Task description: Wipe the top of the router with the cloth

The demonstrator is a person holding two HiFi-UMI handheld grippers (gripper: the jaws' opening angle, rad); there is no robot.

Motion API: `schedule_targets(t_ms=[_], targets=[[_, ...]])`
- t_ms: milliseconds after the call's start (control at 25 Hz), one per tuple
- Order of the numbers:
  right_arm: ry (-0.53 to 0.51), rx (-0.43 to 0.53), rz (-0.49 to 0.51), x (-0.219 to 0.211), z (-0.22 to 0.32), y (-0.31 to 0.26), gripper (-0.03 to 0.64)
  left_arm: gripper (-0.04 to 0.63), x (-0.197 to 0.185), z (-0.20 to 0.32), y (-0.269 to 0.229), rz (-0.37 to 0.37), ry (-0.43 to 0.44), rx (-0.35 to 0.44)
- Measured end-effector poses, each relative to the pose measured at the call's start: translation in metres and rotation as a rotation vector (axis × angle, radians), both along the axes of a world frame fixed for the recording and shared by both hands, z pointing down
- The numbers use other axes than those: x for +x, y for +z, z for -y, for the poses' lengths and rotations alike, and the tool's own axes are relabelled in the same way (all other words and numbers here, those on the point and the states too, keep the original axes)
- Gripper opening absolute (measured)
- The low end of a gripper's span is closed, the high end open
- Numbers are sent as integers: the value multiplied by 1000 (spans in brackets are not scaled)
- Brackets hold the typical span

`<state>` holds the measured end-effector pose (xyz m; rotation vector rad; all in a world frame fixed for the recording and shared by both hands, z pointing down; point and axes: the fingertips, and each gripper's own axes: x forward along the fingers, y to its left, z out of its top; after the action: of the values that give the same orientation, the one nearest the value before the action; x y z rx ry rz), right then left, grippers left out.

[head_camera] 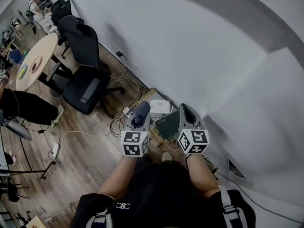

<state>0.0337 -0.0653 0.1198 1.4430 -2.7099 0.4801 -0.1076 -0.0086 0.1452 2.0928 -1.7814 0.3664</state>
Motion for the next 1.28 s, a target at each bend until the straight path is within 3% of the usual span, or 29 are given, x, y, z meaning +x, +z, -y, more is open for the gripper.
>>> schedule_targets(t_ms=[280, 640, 920, 1280], targets=[[59, -65, -55, 13, -1, 28, 2, 63, -2, 10, 41, 10, 72, -107], [58, -143, -145, 30, -10, 59, 2, 63, 21, 8, 109, -12, 150, -267], [57, -257, -204, 44, -24, 119, 2, 63, 38, -3, 162, -30, 203, -354], [60, -387, -254, 48, -48, 181, 2, 64, 24, -8, 225, -34, 236, -452]])
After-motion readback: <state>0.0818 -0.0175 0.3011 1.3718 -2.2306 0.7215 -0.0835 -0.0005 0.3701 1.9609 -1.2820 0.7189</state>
